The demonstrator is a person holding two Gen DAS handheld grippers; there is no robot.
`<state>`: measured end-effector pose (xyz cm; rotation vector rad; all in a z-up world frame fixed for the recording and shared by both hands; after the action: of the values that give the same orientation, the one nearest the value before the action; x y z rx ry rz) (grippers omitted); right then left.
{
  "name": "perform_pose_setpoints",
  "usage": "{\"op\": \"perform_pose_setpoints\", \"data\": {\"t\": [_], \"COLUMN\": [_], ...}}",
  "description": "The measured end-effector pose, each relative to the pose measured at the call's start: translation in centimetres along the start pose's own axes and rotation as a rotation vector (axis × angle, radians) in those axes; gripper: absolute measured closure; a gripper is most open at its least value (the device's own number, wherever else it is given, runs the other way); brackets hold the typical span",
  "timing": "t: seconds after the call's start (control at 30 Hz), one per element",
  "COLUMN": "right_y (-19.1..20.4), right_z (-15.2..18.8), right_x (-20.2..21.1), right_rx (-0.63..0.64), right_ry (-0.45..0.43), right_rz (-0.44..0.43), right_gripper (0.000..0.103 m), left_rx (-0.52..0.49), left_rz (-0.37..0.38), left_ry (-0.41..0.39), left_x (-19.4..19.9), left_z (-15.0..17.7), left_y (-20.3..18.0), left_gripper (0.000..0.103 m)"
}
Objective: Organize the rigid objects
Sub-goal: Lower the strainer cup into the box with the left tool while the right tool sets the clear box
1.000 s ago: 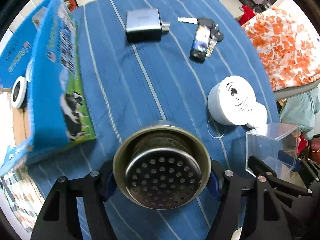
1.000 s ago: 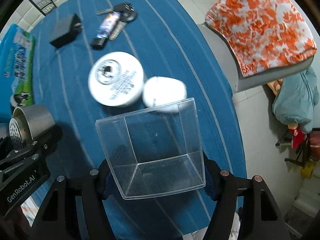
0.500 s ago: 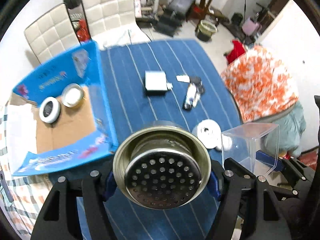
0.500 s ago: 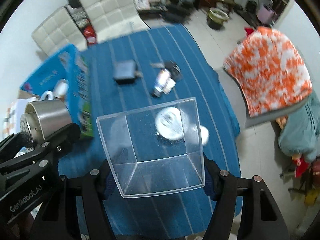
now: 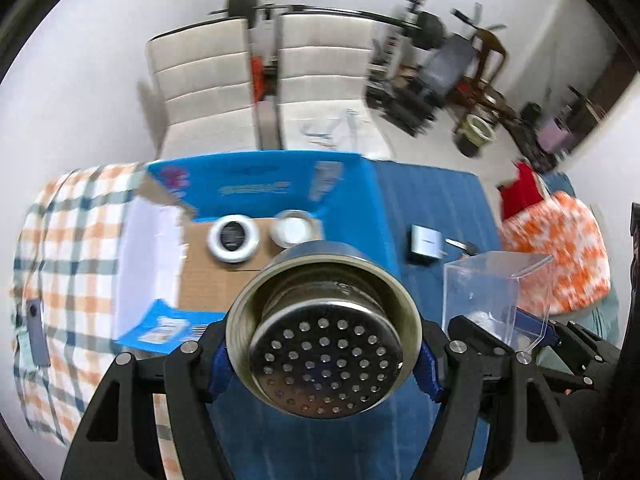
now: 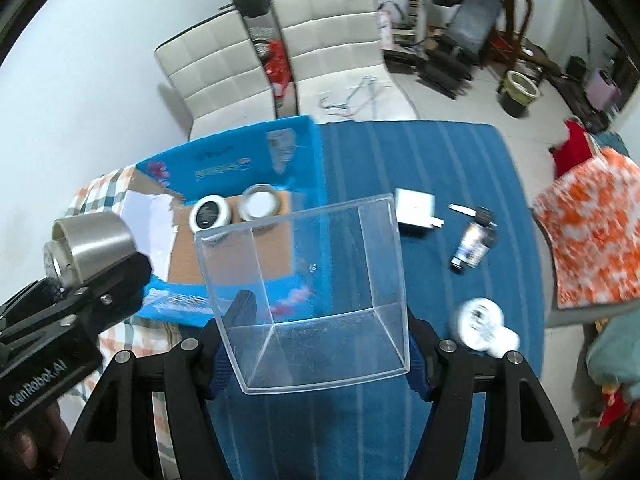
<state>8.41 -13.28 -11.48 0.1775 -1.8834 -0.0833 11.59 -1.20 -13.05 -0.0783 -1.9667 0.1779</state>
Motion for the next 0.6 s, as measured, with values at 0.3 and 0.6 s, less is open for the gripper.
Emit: {"op": "perform_pose_setpoints", "data": {"t": [0.3, 0.6], "right_y": [5.8, 6.6], "right_z": [-3.2, -3.8], "right_x": [-9.4, -17.9], "right_rx": [0.055, 0.074], "right_ry": [0.093, 0.209], "right_rz": [0.05, 0.157], "right_gripper": [0.033, 0.033], "left_rx": [0.116, 0.065], "left_rz": [-0.147, -0.303], "left_ry": [0.083, 0.256], "left_x": [-6.1, -16.9], "left_z": [-2.3, -3.5], "left_y": [11.5, 16.1], "left_gripper": [0.034, 0.034]}}
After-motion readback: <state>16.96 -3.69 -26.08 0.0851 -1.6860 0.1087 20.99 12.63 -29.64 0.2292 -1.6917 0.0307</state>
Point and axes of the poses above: each gripper's, at about its wrist camera, not at the fingertips, and x roughly against the way its jaws point, y to its left, z to its underside, the point moved 6 cm from there along -x, roughly the way its jaws point, and after that the axes turned 2 degrees about x, right-handed, at the moved point
